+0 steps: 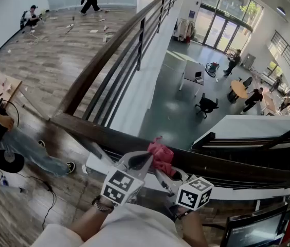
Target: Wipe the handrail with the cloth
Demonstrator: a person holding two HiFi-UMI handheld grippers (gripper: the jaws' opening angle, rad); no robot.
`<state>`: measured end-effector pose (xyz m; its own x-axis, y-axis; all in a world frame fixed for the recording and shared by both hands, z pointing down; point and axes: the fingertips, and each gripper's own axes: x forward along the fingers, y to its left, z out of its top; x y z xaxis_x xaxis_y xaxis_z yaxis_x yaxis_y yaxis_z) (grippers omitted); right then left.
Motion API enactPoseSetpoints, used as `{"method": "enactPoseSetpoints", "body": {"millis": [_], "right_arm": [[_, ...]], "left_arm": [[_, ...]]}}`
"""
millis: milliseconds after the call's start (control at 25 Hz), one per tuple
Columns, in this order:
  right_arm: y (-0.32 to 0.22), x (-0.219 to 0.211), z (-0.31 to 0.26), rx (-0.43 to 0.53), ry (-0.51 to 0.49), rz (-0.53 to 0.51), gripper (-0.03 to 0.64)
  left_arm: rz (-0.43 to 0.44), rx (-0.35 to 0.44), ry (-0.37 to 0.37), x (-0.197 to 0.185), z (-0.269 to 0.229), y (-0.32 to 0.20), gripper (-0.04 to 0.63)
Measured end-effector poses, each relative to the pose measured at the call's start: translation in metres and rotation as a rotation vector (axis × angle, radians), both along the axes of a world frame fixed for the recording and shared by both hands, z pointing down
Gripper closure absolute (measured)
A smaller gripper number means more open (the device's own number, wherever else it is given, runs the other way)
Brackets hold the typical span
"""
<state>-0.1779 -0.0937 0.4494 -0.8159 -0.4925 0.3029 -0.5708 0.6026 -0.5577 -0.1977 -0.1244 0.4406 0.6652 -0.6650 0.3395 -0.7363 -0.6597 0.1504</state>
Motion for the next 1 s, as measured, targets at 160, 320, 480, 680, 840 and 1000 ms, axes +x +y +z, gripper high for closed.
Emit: {"method": "enactPoseSetpoints", "body": {"millis": [160,320,480,680,840,1000], "right_arm": [[-0.0004,0.0010,-0.0021,0.000,-0.003,-0.001,0.555],[0.0009,0.0016,-0.0011,0.002,0.005,-0.002,0.555],[-0.0007,0.0033,-0.0010,0.005,0.008,0.004,0.555],[-0.0037,-0.0016,0.0021,0.014,0.010,0.002,0.555],[0.0005,-0.0018,0.0032,0.017,0.040,0.001,0.555],[0.0003,0.0060,-0.0010,0.037,0.062,0.007,0.555]], "left_arm": [[-0.010,0.002,-0.007,0.0008,-0.0019,-0.0007,0.591],[-0.019,0.004,-0.013,0.0010,-0.0004,0.0001,0.591],[-0.022,0.005,-0.009,0.0027,-0.0005,-0.0016,0.591],[-0.014,0.008,-0.027,-0.0015,0.0026,-0.0042,0.591],[-0.005,0.031,-0.028,-0.0031,0.0044,-0.0001,0.590],[-0.033,0.037,-0.006,0.0000,0.0035,0.0006,0.591]]}}
